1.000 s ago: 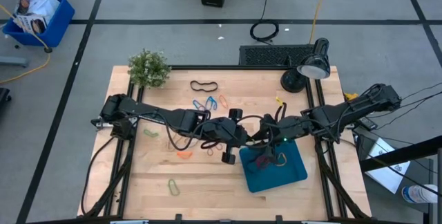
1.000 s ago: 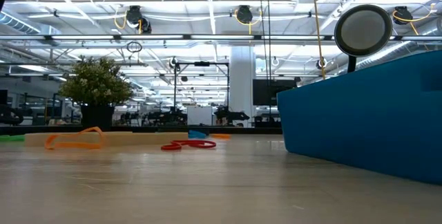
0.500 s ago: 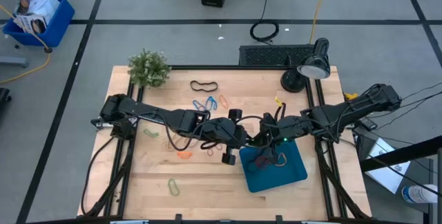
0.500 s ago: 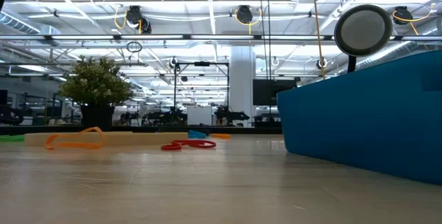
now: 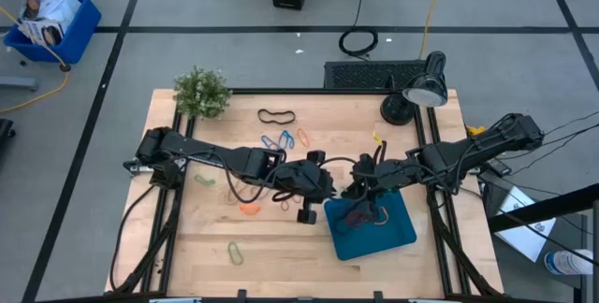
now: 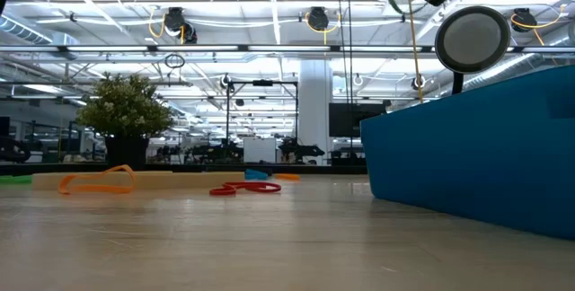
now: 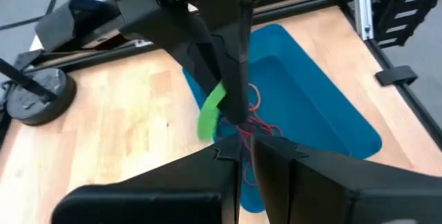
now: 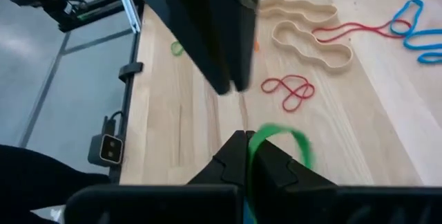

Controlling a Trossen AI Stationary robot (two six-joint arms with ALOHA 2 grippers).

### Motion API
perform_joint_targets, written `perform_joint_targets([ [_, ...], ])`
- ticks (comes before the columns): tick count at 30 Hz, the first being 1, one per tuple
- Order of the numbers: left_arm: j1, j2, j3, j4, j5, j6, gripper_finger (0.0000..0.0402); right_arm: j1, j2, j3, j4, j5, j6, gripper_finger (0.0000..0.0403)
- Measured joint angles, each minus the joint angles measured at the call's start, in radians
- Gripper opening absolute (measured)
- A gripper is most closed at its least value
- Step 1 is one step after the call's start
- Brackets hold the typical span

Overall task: Pick and place rubber bands into bin
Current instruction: Put the green rubber band into the blue bin

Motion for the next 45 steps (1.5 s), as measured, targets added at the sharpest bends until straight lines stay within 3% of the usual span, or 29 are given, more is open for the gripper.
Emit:
perform_joint_targets([
  [7, 0.000, 0.000, 0.000, -0.080, 0.000, -0.049, 0.0040, 0.014, 0.000, -0.011, -0.085, -0.058, 0.059, 0.0001],
  [12, -0.001, 0.001, 0.000, -0.113, 0.011, -0.085, 0.0040, 0.043, -0.001, -0.122, -0.077, -0.080, 0.086, 0.0001],
  [22, -0.005, 0.001, 0.000, -0.020, 0.036, -0.144, 0.0040, 0.109, 0.000, -0.431, 0.193, -0.080, 0.102, 0.0001],
  [31, -0.037, 0.001, 0.000, 0.014, 0.029, -0.189, 0.0040, 0.118, 0.000, -0.526, 0.319, -0.106, 0.189, 0.0004],
  [35, -0.052, 0.001, 0.000, 0.012, 0.028, -0.195, 0.0040, 0.119, 0.000, -0.530, 0.319, -0.107, 0.169, 0.0027],
  [45, -0.077, 0.001, 0.000, -0.019, 0.026, -0.205, 0.0040, 0.118, -0.003, -0.530, 0.374, -0.106, 0.157, 0.0139],
])
